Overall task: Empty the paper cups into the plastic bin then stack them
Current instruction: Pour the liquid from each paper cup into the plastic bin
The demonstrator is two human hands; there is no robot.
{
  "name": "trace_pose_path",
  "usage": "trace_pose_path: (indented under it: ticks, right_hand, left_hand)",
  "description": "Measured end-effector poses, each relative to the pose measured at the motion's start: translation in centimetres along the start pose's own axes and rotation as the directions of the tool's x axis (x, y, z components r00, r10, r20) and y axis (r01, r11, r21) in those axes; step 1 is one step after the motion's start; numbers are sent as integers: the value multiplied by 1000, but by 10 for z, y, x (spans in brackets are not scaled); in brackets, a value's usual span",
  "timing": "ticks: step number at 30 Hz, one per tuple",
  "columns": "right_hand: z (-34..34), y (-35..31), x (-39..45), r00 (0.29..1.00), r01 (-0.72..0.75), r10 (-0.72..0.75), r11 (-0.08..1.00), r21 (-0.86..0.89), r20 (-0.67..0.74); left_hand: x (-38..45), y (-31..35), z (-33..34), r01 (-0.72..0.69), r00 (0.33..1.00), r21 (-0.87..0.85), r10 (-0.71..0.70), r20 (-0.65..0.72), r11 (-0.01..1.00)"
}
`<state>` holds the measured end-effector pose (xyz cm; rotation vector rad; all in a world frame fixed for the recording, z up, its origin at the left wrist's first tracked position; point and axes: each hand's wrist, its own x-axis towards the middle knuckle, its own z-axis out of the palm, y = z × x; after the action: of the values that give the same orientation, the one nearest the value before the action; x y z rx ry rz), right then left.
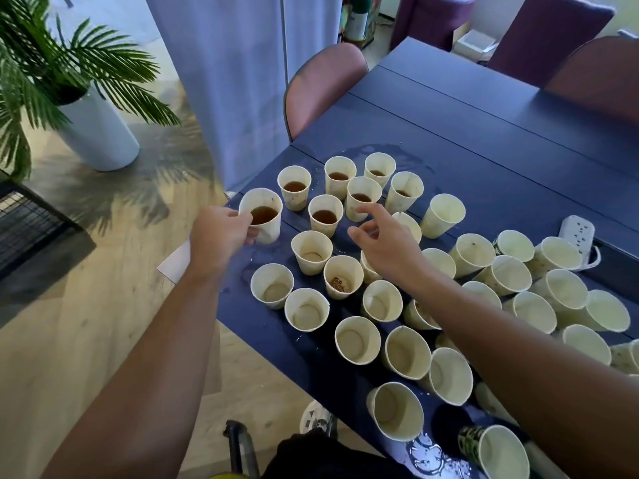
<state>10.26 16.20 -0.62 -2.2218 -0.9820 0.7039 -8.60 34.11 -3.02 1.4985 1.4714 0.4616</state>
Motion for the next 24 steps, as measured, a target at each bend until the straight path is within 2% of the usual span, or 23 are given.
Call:
trace_pose_path:
  ticks: [3, 7, 9, 12, 17, 22, 24]
  right_hand:
    - [2, -8, -6, 998, 64, -64, 998, -5, 19]
    - [10, -16, -14, 986, 147, -150, 988, 43, 73]
    - [11, -19, -18, 982, 175, -182, 977, 123, 50]
    - [7, -18, -25, 975, 224, -210, 939, 261, -78]
    - [-19, -3, -43, 937, 289, -182, 883, 369, -298]
    - [-64, 36, -80, 887, 314, -150, 889, 333, -436]
    - [-85, 56, -96, 876, 301, -132, 901, 313, -464]
  left_hand:
    - [-23, 27, -13, -65, 998, -35, 64, -15, 997]
    - [-61, 64, -17, -150, 986, -73, 155, 58, 986]
    - [-79, 78, -12, -184, 977, -61, 189, 102, 981]
    - [-105, 95, 4, -224, 954, -61, 231, 193, 973]
    - [-152, 119, 39, -309, 894, -57, 310, 323, 949]
    - [-196, 139, 73, -441, 792, -36, 408, 455, 897]
    - [-216, 146, 86, -446, 742, -77, 417, 525, 892]
